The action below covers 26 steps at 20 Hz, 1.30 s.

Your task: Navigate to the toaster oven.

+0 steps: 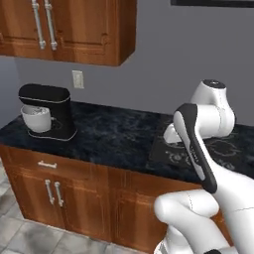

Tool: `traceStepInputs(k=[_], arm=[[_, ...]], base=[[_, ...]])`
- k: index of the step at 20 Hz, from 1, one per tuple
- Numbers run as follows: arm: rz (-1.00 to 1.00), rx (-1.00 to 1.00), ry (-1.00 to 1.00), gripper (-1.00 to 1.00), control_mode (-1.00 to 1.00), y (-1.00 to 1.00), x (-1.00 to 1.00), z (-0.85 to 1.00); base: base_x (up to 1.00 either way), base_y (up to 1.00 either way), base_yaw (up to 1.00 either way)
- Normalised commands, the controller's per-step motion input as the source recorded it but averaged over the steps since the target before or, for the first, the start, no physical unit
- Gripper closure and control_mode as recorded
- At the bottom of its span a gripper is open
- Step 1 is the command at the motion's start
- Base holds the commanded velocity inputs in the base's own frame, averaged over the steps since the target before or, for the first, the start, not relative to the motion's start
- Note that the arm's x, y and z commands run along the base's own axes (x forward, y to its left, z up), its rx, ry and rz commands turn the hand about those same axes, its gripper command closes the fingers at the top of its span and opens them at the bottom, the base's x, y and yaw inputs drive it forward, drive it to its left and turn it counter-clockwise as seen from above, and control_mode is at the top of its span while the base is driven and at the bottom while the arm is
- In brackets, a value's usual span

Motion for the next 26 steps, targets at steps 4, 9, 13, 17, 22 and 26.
traceStepInputs(k=[4, 9, 13, 17, 22, 26], arm=[[0.0, 0.0, 0.0, -1.0, 1.0, 0.0, 0.0, 0.0], [0.0, 0.0, 0.0, -1.0, 1.0, 0.0, 0.0, 0.0], [0.0, 0.0, 0.0, -1.0, 1.0, 0.0, 0.0, 0.0], [0.0, 0.0, 0.0, -1.0, 1.0, 0.0, 0.0, 0.0], [0.0, 0.0, 0.0, -1.0, 1.0, 0.0, 0.0, 0.0], [0.0, 0.0, 0.0, -1.0, 1.0, 0.0, 0.0, 0.0]], base=[[0.0, 0.26, 0.72], [0.0, 0.27, 0.81], [0.07, 0.38, 0.81], [0.38, 0.38, 0.74], [0.95, 0.28, 0.58], [1.0, 0.27, 0.47]])
